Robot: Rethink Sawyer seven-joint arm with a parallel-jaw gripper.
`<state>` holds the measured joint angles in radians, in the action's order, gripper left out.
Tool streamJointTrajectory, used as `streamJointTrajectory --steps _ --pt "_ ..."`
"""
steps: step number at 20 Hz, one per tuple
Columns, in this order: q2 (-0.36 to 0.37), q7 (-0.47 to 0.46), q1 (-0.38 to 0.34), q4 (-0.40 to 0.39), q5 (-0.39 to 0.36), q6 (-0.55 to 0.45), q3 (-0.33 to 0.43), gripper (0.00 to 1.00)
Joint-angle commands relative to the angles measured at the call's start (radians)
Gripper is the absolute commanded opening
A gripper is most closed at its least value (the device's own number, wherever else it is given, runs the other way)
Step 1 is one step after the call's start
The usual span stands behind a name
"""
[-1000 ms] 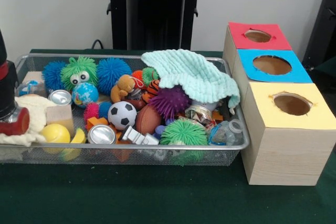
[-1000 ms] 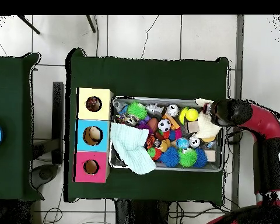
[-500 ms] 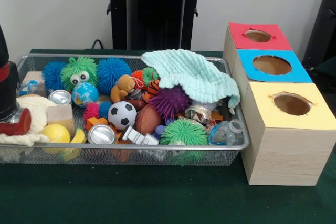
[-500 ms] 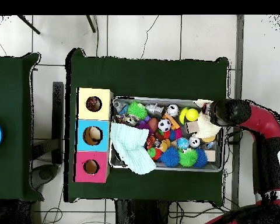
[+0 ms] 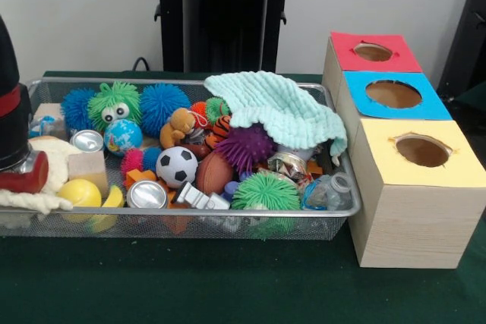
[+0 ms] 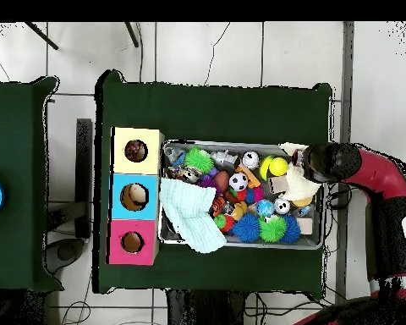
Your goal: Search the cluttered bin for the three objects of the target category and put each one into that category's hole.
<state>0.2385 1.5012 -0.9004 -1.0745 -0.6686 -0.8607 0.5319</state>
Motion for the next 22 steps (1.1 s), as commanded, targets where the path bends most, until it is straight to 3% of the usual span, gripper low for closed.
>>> streamJointTrajectory --steps 1,11,22 --pt "0.136 -0.119 0.046 -0.151 0.000 -0.040 -0.022 0.00" --pt "0.234 -0.061 0.084 -0.212 0.049 -0.106 -0.034 0.00" --pt "0.462 0.072 0.136 -0.423 0.150 -0.129 -0.093 0.00"
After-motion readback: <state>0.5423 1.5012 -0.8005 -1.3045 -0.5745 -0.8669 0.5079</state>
